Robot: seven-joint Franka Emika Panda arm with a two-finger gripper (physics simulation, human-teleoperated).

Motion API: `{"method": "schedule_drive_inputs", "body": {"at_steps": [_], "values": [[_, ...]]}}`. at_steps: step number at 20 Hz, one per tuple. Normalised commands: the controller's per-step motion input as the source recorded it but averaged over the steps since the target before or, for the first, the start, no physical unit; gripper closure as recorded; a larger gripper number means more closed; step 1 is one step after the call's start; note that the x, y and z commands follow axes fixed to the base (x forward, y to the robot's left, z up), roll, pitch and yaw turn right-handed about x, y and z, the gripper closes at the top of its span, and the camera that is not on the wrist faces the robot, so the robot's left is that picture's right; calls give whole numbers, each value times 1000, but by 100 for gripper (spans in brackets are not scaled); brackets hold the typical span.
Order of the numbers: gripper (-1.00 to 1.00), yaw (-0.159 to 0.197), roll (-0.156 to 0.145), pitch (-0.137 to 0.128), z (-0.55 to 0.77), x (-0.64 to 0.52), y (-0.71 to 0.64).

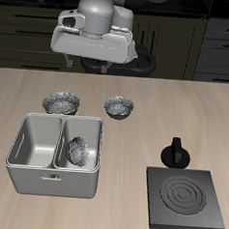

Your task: Place the smallest bowl in the left side of the drainer and the medium bowl in the right side

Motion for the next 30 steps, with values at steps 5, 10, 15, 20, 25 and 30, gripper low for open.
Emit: {"method": "schedule_drive_inputs", "body": {"at_steps": [5, 10, 15, 20, 25, 30], "values": [[-100, -71, 87, -8, -46, -538, -51], [-100, -26, 3, -32, 5, -330, -144], [-100, -44, 8, 5, -98, -310, -77], [-100, 14, -26, -53, -33, -487, -69], [-100, 27, 47, 1, -216, -482, 342], [-100, 53, 66, 15, -263, -424, 599]]}}
